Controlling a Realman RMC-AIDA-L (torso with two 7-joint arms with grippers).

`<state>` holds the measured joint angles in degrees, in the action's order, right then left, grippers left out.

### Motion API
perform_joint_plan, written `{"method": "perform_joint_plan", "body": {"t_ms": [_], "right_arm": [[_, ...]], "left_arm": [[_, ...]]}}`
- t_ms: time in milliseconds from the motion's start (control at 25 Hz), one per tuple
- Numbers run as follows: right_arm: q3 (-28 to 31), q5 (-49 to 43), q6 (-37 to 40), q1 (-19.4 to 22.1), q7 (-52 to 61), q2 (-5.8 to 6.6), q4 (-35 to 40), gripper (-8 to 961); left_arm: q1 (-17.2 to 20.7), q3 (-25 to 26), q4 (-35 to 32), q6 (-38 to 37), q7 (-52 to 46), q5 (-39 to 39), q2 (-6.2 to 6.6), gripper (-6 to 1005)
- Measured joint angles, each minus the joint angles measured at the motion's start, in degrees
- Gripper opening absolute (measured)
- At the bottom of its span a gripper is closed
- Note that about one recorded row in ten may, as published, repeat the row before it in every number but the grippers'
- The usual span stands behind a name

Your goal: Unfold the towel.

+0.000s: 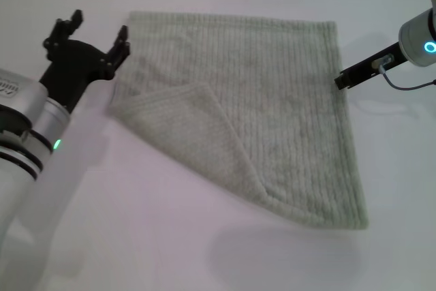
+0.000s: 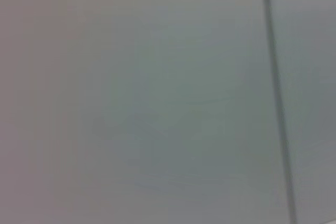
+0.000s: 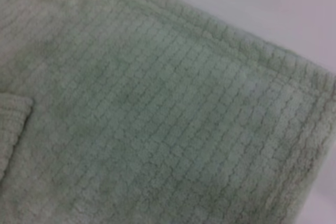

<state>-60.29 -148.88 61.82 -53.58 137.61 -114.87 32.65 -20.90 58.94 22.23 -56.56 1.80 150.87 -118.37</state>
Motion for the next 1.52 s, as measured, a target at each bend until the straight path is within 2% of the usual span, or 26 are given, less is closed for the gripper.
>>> {"method": "perform_joint_plan", "body": {"t_ms": [80, 120, 160, 200, 280, 320, 360, 440, 480, 520, 560, 640, 680, 720, 760, 880, 920, 1040, 1120, 1280, 1520], "right_arm": [[0.0, -0.1, -0.3, 0.0, 0.0, 0.0, -0.1, -1], [0.0, -0.1, -0.6, 0.0, 0.0, -0.01, -0.1, -1], [0.0, -0.1, -0.6, 0.0, 0.0, -0.01, -0.1, -1], [0.0, -0.2, -0.7, 0.0, 0.0, -0.01, -0.1, -1], [0.0, -0.2, -0.7, 0.0, 0.0, -0.01, 0.1, -1], [0.1, -0.2, -0.6, 0.0, 0.0, -0.01, 0.3, -1], [0.1, -0.2, -0.6, 0.0, 0.0, -0.01, 0.3, -1], [0.1, -0.2, -0.7, -0.1, 0.0, -0.01, 0.4, -1], [0.2, -0.2, -0.7, -0.1, -0.1, -0.01, 0.5, -1], [0.4, -0.2, -0.8, -0.1, -0.1, -0.01, 0.8, -1], [0.4, -0.2, -0.8, -0.1, -0.1, -0.01, 0.8, -1], [0.5, -0.2, -0.9, 0.0, -0.1, -0.01, 1.1, -1], [0.5, -0.2, -1.0, 0.0, -0.2, -0.01, 1.2, -1], [0.6, -0.2, -1.5, 0.1, -0.2, -0.01, 1.3, -1], [0.6, -0.2, -1.5, 0.1, -0.2, -0.01, 1.3, 0], [0.5, -0.2, -2.3, 0.2, -0.2, -0.01, 1.1, 0], [0.2, -0.2, -2.7, 0.2, -0.2, -0.13, 1.0, 0], [0.1, -0.2, -3.0, 0.2, -0.2, -0.31, 0.9, 0], [0.0, -0.4, -3.8, 0.2, -0.2, -0.37, 0.8, 0], [0.0, -0.6, -5.9, 0.2, -0.5, -0.85, 0.4, 0], [0.0, -0.6, -8.0, -0.1, -2.8, -2.44, -0.5, 0]], "left_arm": [[0.5, -1.7, 2.7, 1.1, 0.0, 0.2, 0.25, 754], [1.1, -2.4, 6.4, 4.1, -0.1, 1.5, 0.8, 753], [1.1, -2.4, 6.4, 4.1, -0.1, 1.5, 0.8, 753], [1.8, -2.2, 10.3, 7.4, -0.4, 2.8, 1.55, 753], [3.3, -1.2, 18.9, 16.6, -0.5, 5.4, 3.39, 752], [4.4, 0.9, 27.3, 25.9, -0.3, 8.0, 4.73, 751], [4.4, 0.9, 27.3, 25.9, -0.3, 8.0, 4.73, 751], [5.2, 3.7, 35.1, 35.4, -0.6, 11.1, 5.63, 750], [5.6, 5.0, 39.5, 41.0, -1.0, 12.4, 6.14, 750], [5.6, 6.8, 47.9, 53.8, -1.1, 13.6, 7.09, 750], [5.6, 6.8, 47.9, 53.8, -1.1, 13.6, 7.09, 749], [5.2, 8.2, 54.9, 64.5, -0.1, 13.6, 7.55, 748], [4.9, 9.1, 58.3, 70.5, 1.1, 13.5, 7.45, 748], [4.5, 11.0, 63.8, 80.8, 4.3, 13.1, 6.4, 748], [4.5, 11.0, 63.8, 80.8, 4.3, 13.1, 6.4, 747], [4.4, 14.2, 69.7, 92.7, 11.6, 11.8, 3.03, 746], [4.2, 16.9, 72.9, 100.0, 17.4, 9.3, 0.5, 746], [3.9, 17.5, 73.9, 102.3, 19.0, 8.0, 0.13, 745], [2.4, 18.6, 76.0, 108.2, 21.0, 2.6, 0.4, 744], [1.9, 19.1, 75.8, 109.5, 21.3, 2.8, 0.27, 742], [2.0, 18.8, 74.5, 109.2, 21.4, 3.2, 0.14, 740]]}}
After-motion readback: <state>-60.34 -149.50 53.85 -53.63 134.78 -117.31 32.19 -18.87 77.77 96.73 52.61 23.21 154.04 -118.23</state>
